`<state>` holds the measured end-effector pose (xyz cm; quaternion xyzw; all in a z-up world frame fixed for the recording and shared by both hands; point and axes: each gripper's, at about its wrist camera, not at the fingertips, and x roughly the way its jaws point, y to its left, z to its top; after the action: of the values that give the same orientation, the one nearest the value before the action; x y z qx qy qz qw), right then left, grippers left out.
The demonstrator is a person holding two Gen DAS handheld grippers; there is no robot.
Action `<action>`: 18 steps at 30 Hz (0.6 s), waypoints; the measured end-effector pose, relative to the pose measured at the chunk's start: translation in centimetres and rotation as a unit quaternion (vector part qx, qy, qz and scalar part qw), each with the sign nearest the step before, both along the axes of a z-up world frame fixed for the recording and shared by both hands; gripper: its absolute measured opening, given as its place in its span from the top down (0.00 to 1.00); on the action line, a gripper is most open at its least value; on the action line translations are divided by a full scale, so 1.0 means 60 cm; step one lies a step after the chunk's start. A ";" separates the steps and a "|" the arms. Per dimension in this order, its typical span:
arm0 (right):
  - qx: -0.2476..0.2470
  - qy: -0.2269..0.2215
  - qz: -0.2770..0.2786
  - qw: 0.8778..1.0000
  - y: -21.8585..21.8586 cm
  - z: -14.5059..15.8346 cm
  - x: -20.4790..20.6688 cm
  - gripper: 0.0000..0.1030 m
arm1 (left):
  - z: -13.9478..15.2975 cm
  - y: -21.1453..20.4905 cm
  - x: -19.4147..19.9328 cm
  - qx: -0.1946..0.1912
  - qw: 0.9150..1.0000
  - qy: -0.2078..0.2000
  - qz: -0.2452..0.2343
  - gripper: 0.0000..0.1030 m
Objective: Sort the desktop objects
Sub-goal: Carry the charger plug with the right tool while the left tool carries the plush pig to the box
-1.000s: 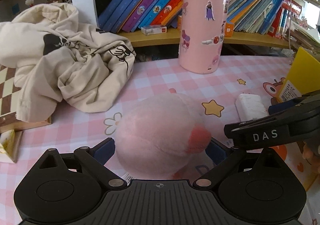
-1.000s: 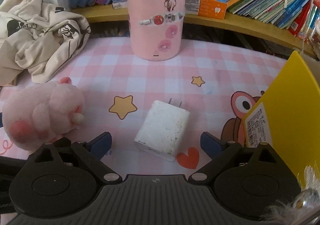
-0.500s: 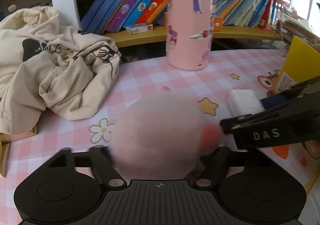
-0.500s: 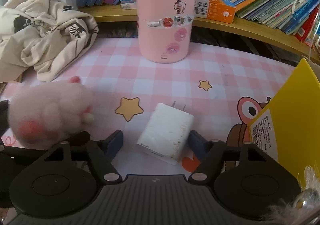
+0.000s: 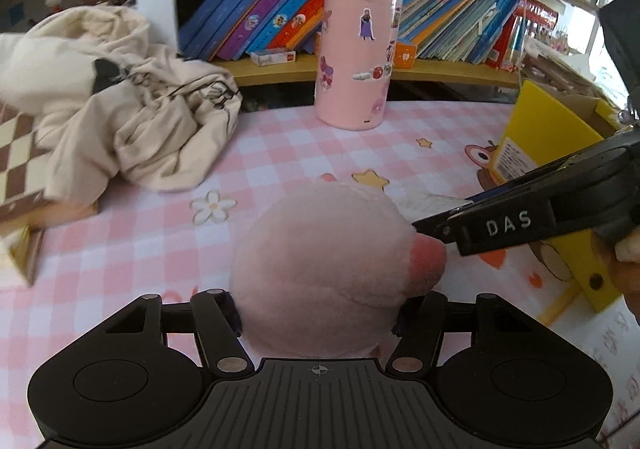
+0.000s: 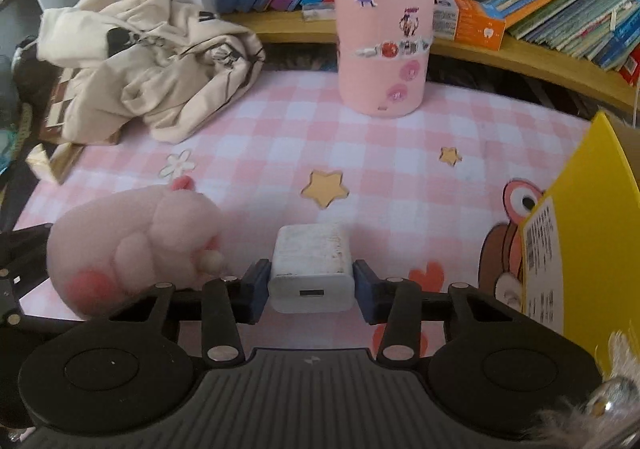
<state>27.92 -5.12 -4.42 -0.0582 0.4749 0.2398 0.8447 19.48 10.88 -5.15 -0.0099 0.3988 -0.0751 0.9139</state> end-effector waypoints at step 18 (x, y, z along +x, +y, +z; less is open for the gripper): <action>-0.047 0.015 0.055 0.997 -0.058 -0.003 -0.181 0.60 | 0.024 0.030 -0.168 -0.046 0.997 0.011 0.057 0.41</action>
<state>17.05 -8.59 -4.62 -0.1203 0.4940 0.2645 0.8194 9.40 12.71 -3.69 -0.0752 0.4041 -0.0410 0.9107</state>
